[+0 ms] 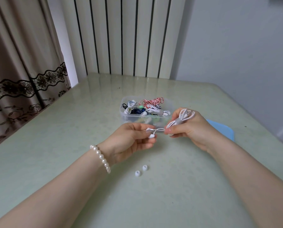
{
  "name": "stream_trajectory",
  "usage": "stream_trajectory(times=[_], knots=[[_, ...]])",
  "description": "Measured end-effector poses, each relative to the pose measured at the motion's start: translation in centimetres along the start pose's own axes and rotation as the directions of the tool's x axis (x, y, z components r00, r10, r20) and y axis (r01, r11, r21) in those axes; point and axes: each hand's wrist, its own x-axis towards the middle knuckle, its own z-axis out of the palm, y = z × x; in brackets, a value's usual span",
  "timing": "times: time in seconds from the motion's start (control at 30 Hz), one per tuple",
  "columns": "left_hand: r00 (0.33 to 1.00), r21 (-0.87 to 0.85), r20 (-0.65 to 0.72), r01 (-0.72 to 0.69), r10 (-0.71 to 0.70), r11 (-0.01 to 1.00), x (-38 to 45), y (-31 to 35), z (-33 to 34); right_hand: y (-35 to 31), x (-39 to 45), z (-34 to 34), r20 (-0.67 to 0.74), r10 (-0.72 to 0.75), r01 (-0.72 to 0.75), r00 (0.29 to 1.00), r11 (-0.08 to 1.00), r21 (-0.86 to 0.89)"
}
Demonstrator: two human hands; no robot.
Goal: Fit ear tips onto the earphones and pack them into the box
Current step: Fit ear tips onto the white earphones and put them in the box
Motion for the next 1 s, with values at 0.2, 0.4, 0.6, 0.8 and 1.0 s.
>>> stream_trajectory(times=[0.2,0.4,0.6,0.8,1.0], knots=[[0.996,0.159,-0.01,-0.084,0.086,0.984,-0.1,-0.5,0.1,-0.1,-0.5,-0.3,0.327,0.12,-0.101,0.937,0.992,-0.076],[0.99,0.292,-0.015,-0.131,0.142,0.947,-0.5,-0.9,0.9,1.2,-0.4,0.7,0.245,0.035,0.011,0.969,0.983,-0.183],[0.988,0.334,-0.032,-0.131,0.15,0.933,-0.7,-1.0,1.2,1.2,-0.5,1.0,0.294,-0.052,0.143,0.954,0.944,-0.297],[0.987,0.371,-0.008,-0.145,0.159,0.917,-0.6,-0.7,0.8,1.4,-0.4,1.0,0.302,-0.065,0.154,0.951,0.947,-0.28],[0.983,0.657,-0.039,-0.109,0.178,0.746,-0.4,-0.3,0.1,1.5,-0.4,0.8,0.307,-0.046,0.132,0.951,0.955,-0.265]])
